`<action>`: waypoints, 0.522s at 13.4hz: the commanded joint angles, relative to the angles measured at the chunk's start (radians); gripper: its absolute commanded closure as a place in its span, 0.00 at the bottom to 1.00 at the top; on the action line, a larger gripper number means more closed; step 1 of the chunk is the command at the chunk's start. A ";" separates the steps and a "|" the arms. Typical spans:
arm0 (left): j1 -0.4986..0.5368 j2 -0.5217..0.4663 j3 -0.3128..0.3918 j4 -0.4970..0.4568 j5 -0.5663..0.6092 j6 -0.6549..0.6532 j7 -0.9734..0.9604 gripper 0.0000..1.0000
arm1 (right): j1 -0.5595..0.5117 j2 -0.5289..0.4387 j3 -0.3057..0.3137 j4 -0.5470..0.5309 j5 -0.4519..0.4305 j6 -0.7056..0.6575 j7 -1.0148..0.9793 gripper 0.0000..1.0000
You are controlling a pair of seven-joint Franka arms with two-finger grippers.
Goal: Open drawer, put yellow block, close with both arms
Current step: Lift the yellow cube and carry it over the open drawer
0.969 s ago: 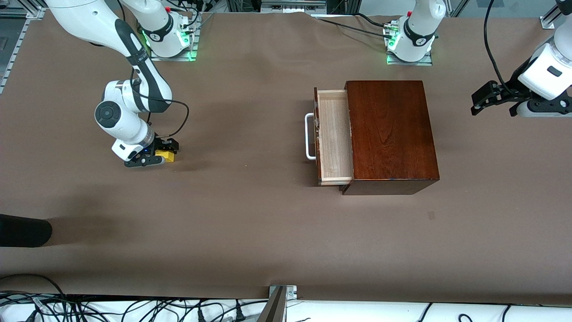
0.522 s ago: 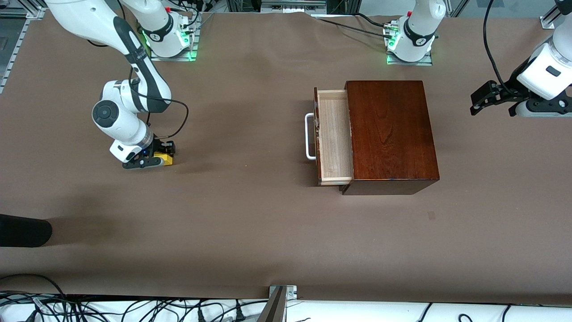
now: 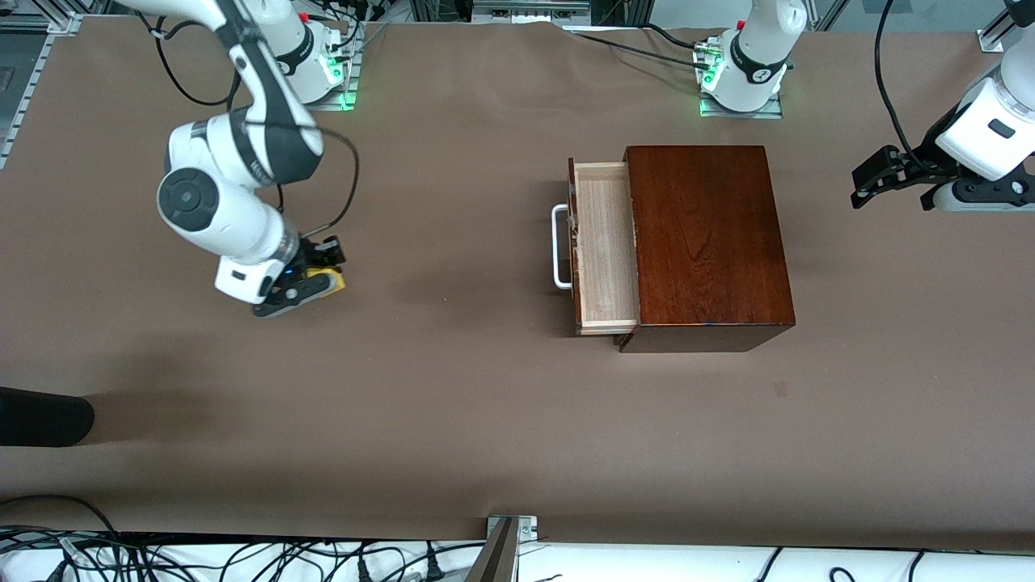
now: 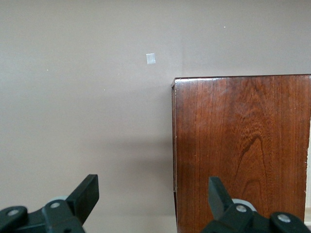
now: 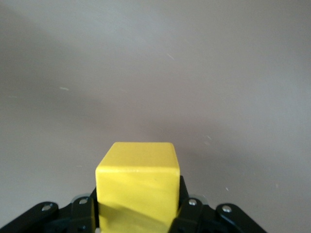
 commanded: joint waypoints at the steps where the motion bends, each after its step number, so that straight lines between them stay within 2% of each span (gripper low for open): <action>1: -0.009 0.003 -0.001 0.015 0.005 -0.007 -0.008 0.00 | 0.139 0.077 0.001 0.189 -0.068 -0.112 -0.016 1.00; 4: -0.009 0.003 -0.001 0.015 0.007 -0.007 -0.008 0.00 | 0.314 0.113 0.001 0.300 -0.126 -0.120 -0.025 1.00; 7: -0.009 0.003 -0.001 0.015 0.007 -0.007 -0.008 0.00 | 0.484 0.233 -0.001 0.470 -0.143 -0.117 -0.066 1.00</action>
